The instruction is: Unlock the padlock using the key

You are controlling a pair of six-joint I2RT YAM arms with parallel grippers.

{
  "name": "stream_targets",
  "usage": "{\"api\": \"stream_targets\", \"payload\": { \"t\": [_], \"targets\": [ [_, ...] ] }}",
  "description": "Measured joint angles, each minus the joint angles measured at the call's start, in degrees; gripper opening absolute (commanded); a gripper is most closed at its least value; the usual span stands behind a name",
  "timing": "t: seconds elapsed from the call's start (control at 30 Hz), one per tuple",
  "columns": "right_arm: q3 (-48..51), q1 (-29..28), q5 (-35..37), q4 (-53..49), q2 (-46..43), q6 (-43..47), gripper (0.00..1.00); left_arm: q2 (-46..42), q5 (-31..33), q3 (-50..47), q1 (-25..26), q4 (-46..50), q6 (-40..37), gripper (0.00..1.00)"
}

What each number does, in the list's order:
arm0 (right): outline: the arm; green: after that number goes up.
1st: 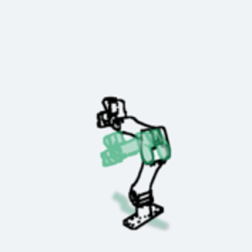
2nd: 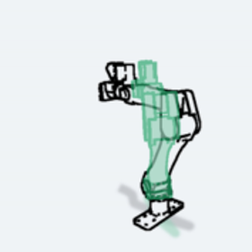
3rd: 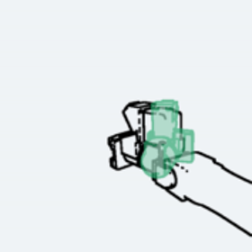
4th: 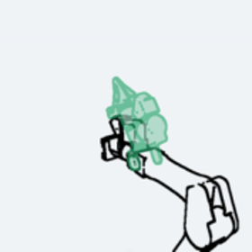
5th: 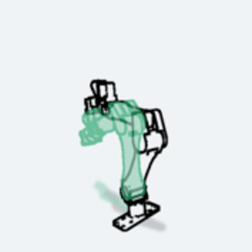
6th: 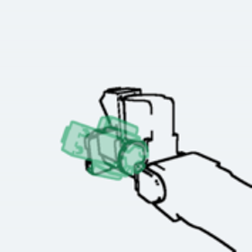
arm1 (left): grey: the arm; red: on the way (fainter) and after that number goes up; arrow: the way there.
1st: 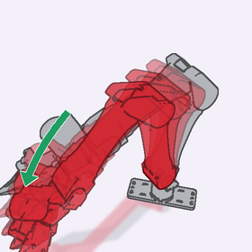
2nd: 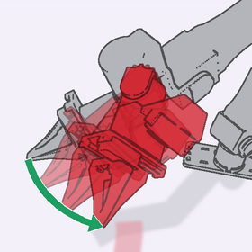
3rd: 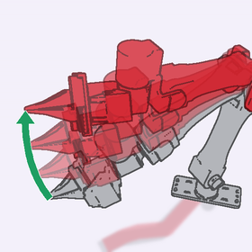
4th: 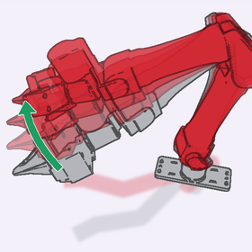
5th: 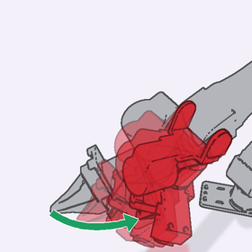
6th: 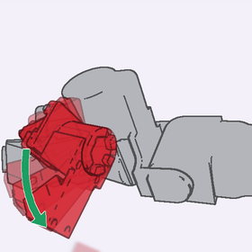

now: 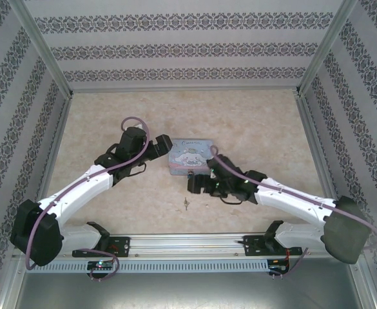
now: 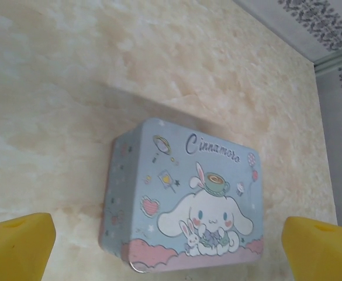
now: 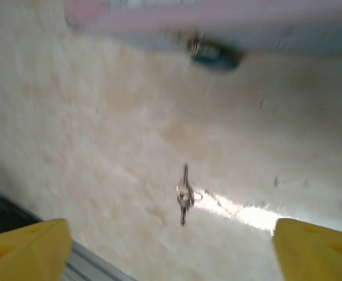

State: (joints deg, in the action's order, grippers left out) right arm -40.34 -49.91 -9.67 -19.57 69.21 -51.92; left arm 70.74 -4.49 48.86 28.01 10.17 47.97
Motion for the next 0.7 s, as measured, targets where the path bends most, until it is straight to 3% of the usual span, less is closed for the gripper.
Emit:
{"api": "stream_targets", "payload": {
  "t": [0.13,0.33,0.7],
  "targets": [
    [-2.16,-6.23,3.32,-2.54,8.81,0.07,0.65,0.0,-1.36,0.0,-3.39,1.16,-0.2,0.99],
    [-13.16,-12.0,8.0,-6.43,22.99,1.18,0.6,-0.42,-3.04,0.0,-6.32,2.19,-0.52,0.99],
    [-17.35,-13.35,12.2,-8.92,30.01,1.11,0.52,-2.64,-4.63,-1.01,-7.04,2.29,-0.61,0.99]
  ]
}}
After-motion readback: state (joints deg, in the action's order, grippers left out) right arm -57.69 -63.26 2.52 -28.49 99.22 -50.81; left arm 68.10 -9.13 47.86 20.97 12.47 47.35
